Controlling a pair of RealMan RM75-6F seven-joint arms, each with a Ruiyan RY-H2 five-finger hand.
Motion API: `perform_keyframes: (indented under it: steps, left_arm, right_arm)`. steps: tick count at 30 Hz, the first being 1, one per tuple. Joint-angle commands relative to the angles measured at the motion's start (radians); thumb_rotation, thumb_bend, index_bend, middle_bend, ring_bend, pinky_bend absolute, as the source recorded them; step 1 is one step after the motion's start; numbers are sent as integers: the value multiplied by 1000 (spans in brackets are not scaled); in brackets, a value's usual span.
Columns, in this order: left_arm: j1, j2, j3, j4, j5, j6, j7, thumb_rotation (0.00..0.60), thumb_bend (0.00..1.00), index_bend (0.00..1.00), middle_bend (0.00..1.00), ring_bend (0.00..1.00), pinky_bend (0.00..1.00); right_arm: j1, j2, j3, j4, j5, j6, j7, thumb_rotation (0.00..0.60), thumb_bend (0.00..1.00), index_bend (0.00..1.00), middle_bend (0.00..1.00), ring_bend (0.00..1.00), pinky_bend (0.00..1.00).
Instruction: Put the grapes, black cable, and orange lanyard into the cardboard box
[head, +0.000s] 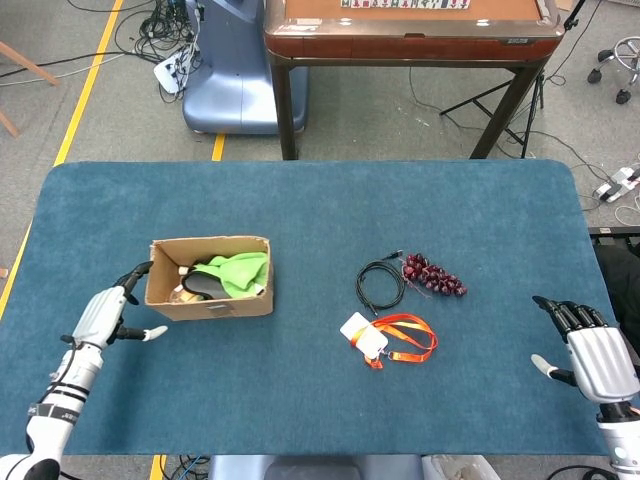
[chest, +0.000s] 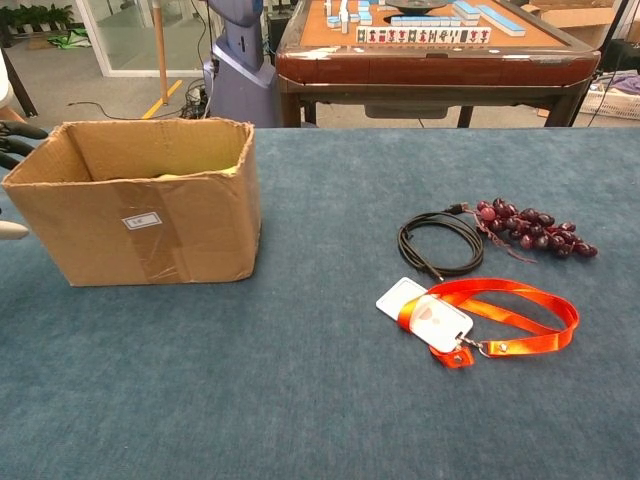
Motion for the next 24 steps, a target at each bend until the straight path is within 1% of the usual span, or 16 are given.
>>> perform_keyframes:
  steps: [1,7,11,17,24]
  left_arm:
    - [-24,-5,-4,-36,-16,-4,46,600,0,73,132,138,356]
    - [-54,-17,-7,-83,-35,-5,113,600,0,74,132,140,356]
    - [-86,-33,-2,-128,-47,-21,168,600,0,75,132,141,356]
    - [-134,-63,1,-164,-76,-43,244,600,0,76,132,142,356]
    - [-180,-78,-19,-199,-120,-65,259,600,0,78,132,146,356]
  right_arm:
    - [-1,1,-1,0,-2,2,3,600,0,201,298,247,303]
    - [-5,7,-2,-1,-8,13,17,600,0,201,298,247,303]
    - [-14,16,-1,-5,-9,28,29,600,0,201,298,246,303]
    - [-25,24,1,-14,-7,44,40,600,0,201,299,247,303]
    - [-34,39,0,-22,-1,50,49,600,0,217,301,246,303]
